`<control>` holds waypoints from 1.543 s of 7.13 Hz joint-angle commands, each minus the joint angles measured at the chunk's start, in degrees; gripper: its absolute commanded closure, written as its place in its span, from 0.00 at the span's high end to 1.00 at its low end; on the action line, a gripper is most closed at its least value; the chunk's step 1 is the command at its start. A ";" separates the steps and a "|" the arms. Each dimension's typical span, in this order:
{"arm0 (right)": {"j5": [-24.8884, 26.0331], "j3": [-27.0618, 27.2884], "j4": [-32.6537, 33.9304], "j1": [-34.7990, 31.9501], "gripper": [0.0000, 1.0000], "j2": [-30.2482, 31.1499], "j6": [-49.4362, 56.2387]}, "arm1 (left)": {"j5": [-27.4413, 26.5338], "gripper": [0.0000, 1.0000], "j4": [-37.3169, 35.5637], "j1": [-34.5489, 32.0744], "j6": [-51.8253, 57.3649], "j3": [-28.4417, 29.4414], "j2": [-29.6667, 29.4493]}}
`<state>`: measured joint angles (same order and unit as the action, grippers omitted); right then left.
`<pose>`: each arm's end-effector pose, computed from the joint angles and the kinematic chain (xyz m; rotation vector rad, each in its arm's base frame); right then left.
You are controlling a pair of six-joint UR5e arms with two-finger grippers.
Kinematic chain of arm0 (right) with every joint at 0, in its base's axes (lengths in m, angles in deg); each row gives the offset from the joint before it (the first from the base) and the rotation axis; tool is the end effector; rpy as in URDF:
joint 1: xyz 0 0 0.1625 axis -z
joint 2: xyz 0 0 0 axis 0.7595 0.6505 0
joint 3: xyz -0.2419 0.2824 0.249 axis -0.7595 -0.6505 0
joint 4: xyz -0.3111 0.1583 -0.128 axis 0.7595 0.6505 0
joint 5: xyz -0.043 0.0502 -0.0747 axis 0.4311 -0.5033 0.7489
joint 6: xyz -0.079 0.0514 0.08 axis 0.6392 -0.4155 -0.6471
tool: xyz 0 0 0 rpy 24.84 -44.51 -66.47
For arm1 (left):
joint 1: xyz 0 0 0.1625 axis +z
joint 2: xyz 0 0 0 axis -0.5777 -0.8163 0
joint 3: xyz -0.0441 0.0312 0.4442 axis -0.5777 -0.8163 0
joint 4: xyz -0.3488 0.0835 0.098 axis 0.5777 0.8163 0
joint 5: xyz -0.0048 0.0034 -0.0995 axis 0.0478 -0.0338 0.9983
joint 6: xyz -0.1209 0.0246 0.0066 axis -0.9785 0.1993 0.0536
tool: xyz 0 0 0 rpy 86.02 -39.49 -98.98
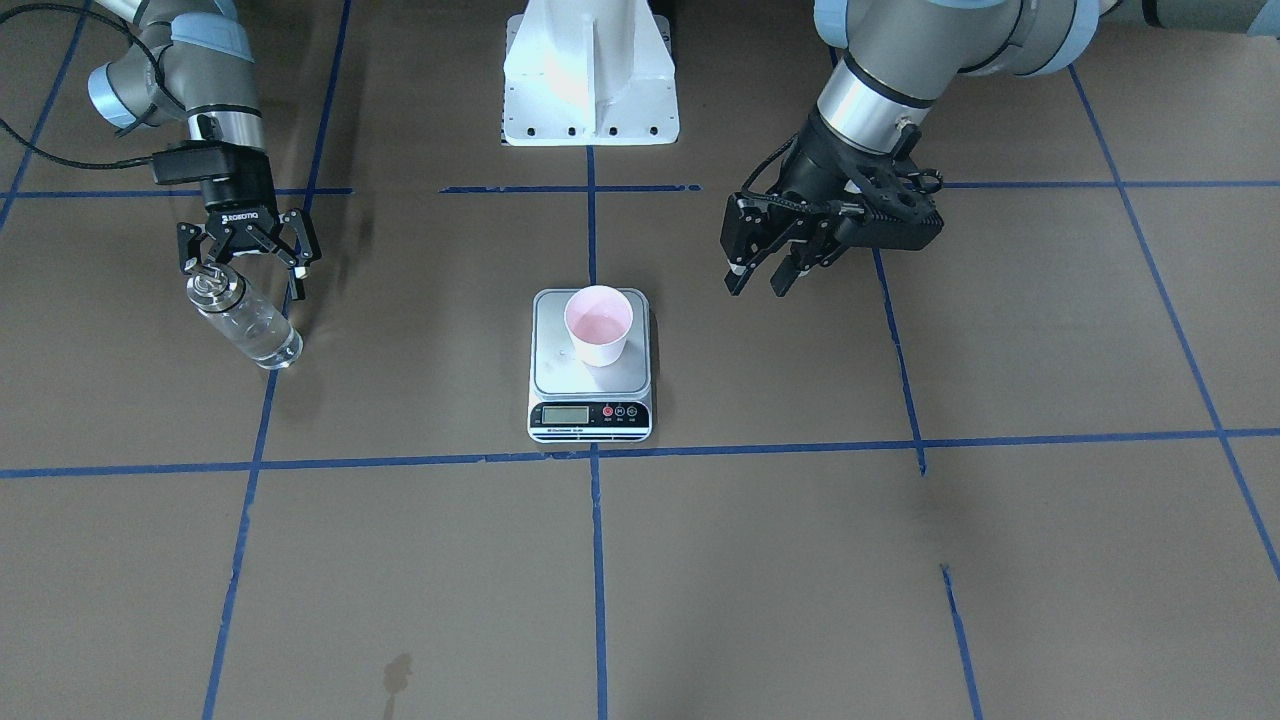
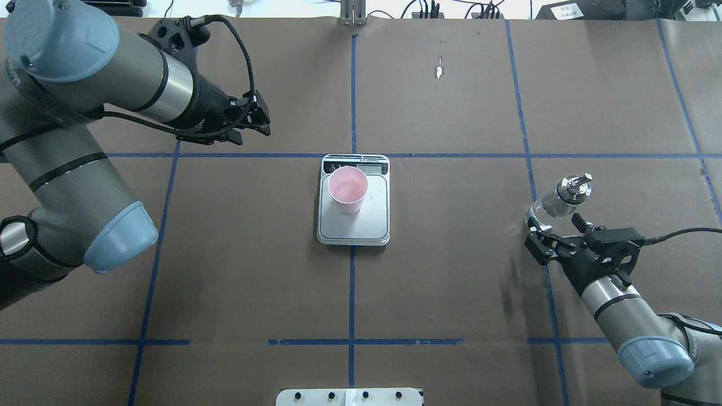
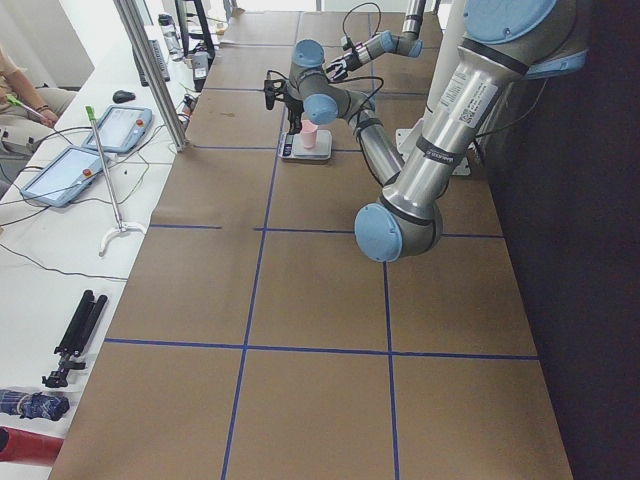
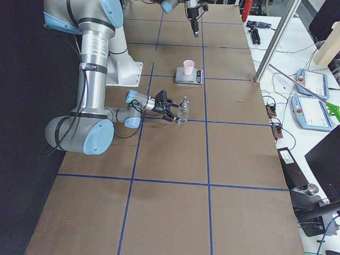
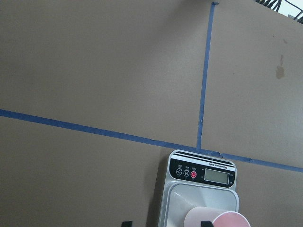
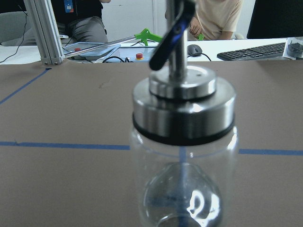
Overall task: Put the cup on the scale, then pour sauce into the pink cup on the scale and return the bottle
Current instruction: 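Lift the glass bottle with the right gripper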
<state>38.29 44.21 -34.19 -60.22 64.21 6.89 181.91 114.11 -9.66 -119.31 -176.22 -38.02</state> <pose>-0.3499 -0.2999 0.5430 1.0243 -0.7743 0.3563 0.3657 -0.4779 0.2423 0.1462 1.1240 -0.2778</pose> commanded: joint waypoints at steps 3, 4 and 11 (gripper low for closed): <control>0.00 -2.27 -0.39 -0.27 1.00 -0.64 0.00 | -0.07 0.57 -0.34 -0.14 -0.09 -0.56 -0.03; 0.00 -2.27 -0.39 -0.27 1.00 -0.63 0.00 | -0.07 0.57 -0.34 -0.05 -0.09 -0.65 -0.03; 0.00 -4.29 -0.30 -3.35 0.98 -2.64 0.00 | -0.16 0.57 -0.43 -0.14 -0.09 -0.65 0.05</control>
<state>38.29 40.24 -34.49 -63.07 62.47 6.89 181.76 113.68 -9.80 -119.42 -176.88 -37.97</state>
